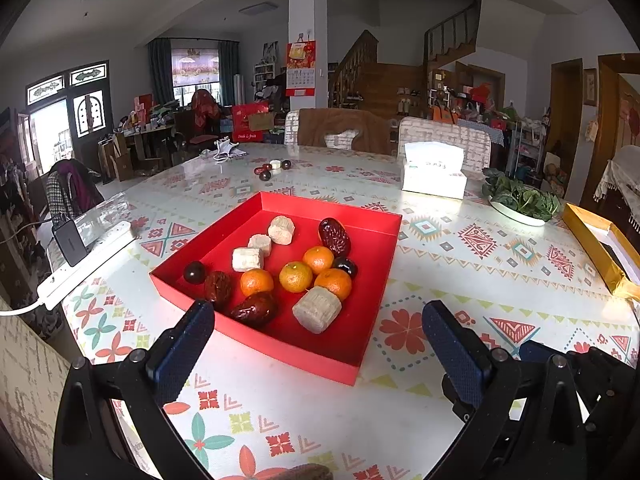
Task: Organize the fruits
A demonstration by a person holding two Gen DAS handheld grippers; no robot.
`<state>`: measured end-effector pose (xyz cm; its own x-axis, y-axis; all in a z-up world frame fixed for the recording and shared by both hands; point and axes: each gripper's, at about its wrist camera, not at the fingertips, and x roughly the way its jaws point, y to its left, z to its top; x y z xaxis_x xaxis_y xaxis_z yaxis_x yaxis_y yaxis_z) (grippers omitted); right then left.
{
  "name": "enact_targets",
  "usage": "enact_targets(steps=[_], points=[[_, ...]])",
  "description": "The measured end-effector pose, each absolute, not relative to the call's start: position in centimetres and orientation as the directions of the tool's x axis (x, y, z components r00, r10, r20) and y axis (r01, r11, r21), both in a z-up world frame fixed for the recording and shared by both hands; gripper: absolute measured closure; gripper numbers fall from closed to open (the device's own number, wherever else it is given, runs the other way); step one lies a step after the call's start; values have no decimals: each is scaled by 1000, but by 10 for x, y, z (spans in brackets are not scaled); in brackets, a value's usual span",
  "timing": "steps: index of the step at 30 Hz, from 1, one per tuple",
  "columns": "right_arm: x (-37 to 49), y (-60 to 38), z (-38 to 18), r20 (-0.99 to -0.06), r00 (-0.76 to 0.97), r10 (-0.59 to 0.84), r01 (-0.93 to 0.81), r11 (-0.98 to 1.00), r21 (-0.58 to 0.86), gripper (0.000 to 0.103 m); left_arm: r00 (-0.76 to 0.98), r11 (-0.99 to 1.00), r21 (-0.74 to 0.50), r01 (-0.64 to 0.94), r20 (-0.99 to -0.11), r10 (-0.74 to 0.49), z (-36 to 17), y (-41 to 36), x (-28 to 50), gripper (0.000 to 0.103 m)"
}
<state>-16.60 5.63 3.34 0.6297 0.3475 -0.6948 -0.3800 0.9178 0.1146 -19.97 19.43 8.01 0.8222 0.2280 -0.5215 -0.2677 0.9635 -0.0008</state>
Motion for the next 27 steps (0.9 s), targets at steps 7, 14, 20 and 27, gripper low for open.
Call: enact_targets(steps=[7,14,20,27], points=[[-166,56,33,-696,628,348,-379,918,117,18,821,964,1,-265,-524,226,77,194,-200,0],[-166,57,32,-697,627,349,-379,918,118,18,822,965,0,-263,-524,223,77,194,-200,0],[-165,56,30,-701,622,350,-381,917,119,18,822,965,-3,-263,-524,222,77,193,-199,0],[-167,59,30,-703,617,353,-398,911,108,18,821,960,-2,-281,-519,239,82,195,-200,0]])
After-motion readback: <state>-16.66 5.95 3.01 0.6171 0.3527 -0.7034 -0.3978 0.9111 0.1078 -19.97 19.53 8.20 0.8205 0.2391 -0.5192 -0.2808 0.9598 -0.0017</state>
